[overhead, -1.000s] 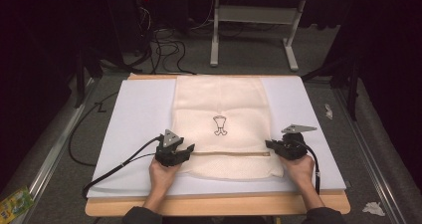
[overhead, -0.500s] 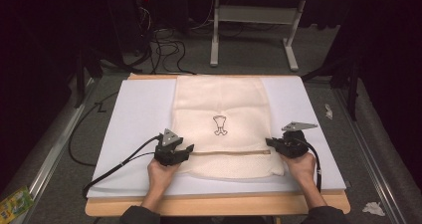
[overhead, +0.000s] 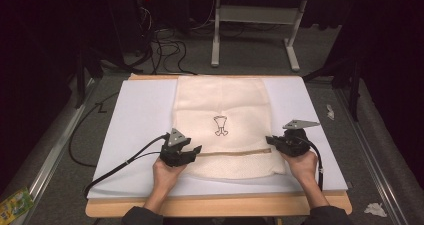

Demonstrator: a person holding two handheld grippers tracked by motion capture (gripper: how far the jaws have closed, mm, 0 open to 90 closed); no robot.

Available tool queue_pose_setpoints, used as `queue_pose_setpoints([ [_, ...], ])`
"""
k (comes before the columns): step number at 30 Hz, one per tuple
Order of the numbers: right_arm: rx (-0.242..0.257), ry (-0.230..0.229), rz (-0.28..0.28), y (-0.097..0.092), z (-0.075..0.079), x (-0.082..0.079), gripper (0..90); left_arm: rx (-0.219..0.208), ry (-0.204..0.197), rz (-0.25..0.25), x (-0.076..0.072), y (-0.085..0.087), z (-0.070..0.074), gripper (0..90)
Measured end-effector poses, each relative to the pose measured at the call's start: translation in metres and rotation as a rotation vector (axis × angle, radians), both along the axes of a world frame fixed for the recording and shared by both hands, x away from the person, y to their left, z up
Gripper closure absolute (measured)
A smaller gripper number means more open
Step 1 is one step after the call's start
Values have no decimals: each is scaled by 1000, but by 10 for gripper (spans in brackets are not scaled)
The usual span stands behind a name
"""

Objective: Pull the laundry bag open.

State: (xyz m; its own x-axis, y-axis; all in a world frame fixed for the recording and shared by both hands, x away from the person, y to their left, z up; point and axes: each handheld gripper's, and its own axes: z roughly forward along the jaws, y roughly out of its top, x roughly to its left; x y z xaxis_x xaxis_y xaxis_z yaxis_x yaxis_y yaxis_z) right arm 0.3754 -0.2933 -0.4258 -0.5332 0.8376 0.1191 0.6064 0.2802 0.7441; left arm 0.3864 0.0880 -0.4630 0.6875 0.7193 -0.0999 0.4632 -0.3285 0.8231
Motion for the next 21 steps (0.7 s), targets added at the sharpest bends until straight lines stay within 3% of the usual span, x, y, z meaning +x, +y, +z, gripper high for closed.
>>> queue_pose_setpoints([
  [21,20,-5,17,5,7,2,884,-36,23,-158,-2,-63,9,524],
])
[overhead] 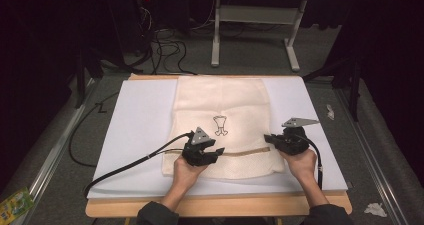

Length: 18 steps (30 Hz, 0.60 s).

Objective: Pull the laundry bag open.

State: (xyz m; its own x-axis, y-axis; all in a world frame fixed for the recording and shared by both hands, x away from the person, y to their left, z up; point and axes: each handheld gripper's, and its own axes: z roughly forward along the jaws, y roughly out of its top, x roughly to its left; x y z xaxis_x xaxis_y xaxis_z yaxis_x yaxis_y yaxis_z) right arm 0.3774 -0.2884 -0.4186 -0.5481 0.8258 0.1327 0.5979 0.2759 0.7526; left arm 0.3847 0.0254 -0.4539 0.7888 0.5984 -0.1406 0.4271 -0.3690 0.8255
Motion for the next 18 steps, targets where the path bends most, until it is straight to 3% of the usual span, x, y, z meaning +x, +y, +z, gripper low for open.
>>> queue_pose_setpoints([
  [15,22,-5,20,11,6,4,885,-15,5,-93,-4,-32,7,550],
  [18,29,-9,24,12,7,4,885,-45,20,-98,-3,-34,7,558],
])
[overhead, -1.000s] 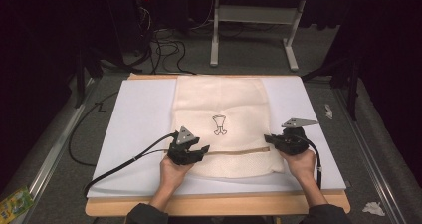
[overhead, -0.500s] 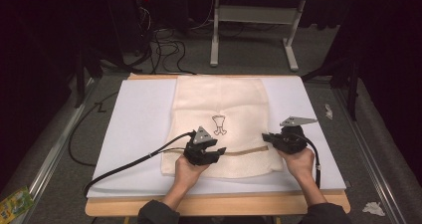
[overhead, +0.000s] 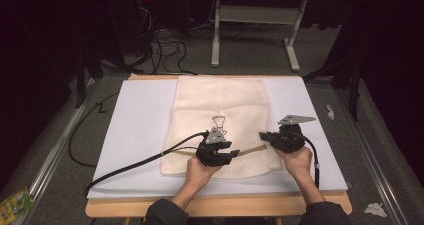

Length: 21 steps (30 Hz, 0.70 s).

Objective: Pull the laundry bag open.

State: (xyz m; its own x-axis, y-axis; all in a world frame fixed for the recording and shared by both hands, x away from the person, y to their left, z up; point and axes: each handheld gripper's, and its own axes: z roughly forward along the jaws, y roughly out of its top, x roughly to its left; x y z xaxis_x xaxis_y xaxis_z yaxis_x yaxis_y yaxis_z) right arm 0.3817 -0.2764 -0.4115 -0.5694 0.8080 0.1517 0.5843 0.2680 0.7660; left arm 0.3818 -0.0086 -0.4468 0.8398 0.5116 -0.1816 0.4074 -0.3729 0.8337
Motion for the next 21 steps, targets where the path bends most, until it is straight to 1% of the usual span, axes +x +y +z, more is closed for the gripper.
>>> queue_pose_setpoints([
  [2,1,0,2,1,0,0,885,-4,3,2,1,-1,-1,566],
  [4,1,1,4,2,0,1,885,13,-1,-3,0,-4,-2,570],
  [7,3,3,4,4,1,1,885,22,-6,-22,-3,-10,-2,571],
  [8,3,-3,8,4,0,1,885,22,-7,-29,-3,-13,-1,572],
  [9,7,1,5,5,1,1,885,20,-3,-35,-3,-16,-1,573],
  [12,6,1,6,6,1,1,885,25,-11,-53,-5,-24,1,575],
  [19,10,0,10,7,1,1,885,23,-14,-94,-7,-45,5,602],
  [21,11,-1,10,7,1,1,885,3,-3,-90,-5,-47,4,616],
])
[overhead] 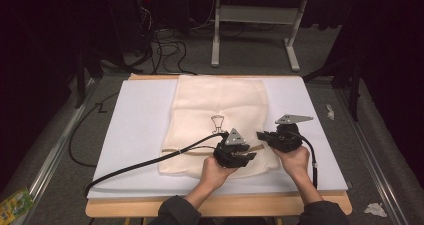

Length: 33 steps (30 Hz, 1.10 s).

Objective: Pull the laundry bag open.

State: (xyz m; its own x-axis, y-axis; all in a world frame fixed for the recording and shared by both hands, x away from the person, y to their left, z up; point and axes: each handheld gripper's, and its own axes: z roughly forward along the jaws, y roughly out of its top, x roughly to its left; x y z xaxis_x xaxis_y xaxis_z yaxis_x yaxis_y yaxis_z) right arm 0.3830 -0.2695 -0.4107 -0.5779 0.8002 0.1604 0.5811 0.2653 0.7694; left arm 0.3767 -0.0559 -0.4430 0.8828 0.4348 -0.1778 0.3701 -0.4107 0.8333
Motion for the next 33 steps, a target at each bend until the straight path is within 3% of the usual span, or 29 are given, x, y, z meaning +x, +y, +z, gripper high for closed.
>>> queue_pose_setpoints([
  [6,0,-3,4,0,-1,0,885,-10,19,5,3,-3,-3,644],
  [11,4,-2,4,0,-1,0,885,13,7,-18,1,-14,-2,652],
  [21,6,1,6,0,-2,-1,885,1,26,-8,5,-20,-5,665],
  [33,7,3,11,0,-3,0,885,-20,18,-11,4,-24,-6,721],
])
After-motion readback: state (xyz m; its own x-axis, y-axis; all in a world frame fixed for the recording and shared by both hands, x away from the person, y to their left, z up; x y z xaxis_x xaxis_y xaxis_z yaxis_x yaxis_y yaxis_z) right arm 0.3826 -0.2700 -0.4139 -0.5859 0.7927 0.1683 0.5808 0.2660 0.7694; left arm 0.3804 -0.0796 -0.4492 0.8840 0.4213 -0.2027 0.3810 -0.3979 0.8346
